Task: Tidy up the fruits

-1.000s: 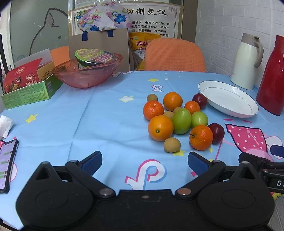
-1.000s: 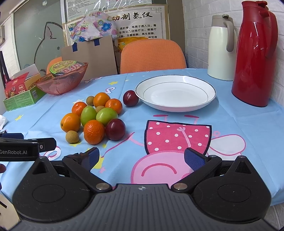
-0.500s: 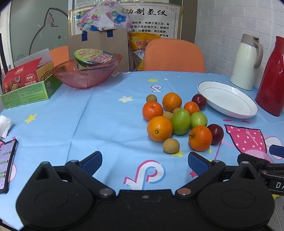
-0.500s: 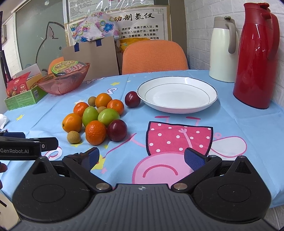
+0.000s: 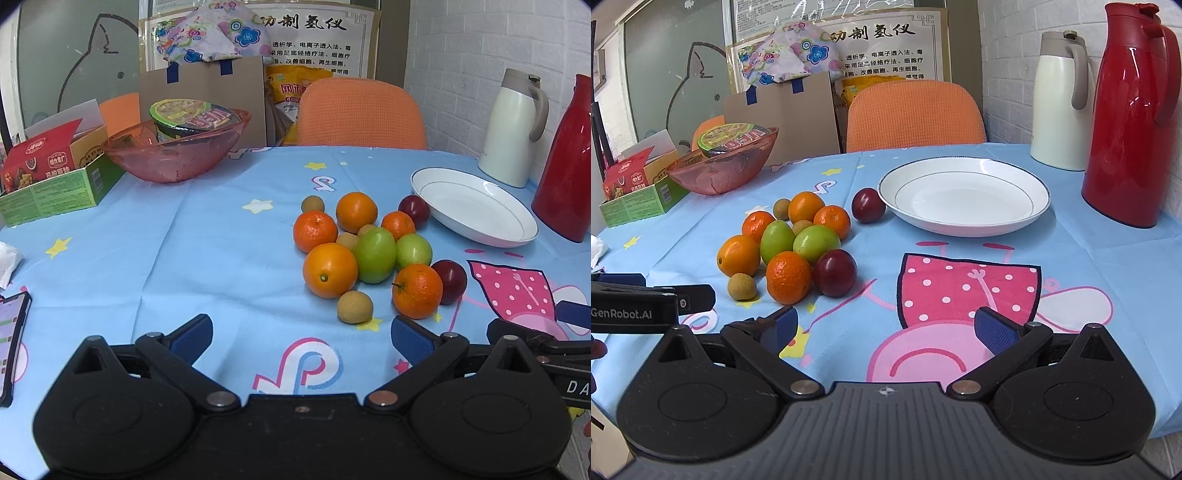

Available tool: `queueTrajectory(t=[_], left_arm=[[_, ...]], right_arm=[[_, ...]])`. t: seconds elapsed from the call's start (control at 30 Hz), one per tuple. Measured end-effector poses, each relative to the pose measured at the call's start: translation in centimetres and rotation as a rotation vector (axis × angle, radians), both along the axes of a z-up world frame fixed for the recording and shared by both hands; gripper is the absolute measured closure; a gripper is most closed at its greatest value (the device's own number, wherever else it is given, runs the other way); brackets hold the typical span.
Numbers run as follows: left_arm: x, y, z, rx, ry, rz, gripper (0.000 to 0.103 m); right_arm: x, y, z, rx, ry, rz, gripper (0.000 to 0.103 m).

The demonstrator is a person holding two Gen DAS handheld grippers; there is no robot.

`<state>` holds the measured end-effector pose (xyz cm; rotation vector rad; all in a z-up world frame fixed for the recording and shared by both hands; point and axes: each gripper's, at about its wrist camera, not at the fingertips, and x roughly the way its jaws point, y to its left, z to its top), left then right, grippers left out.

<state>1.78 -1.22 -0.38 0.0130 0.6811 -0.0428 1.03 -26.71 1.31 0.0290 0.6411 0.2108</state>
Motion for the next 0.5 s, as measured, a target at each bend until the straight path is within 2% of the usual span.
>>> queueTrajectory(t=[0.27,0.37,0.43,0.5], left_arm=[[0.8,0.0,-0.4,-0.015,0.016,-0.013,0.0],[0.9,0.6,-0.1,-0.039,0.01,-0.054,0.0],[1.0,1.5,0.6,-0.068,-0.009,-0.071,0.0],[0.9,2.4,1.3,-0.103,-0.028,-0.08,0.0]], right_arm=[[0.6,0.0,-0.4,0.017,-0.002,0.007,0.0],[0.4,0.0,-0.4,0.02,-0.06,0.0,0.0],[-0.1,0.4,-0.3,-0.001,-0.121,0.038,0.0],[0.3,0.8,-0.2,-0.015,-0.091,0.105,0.0]])
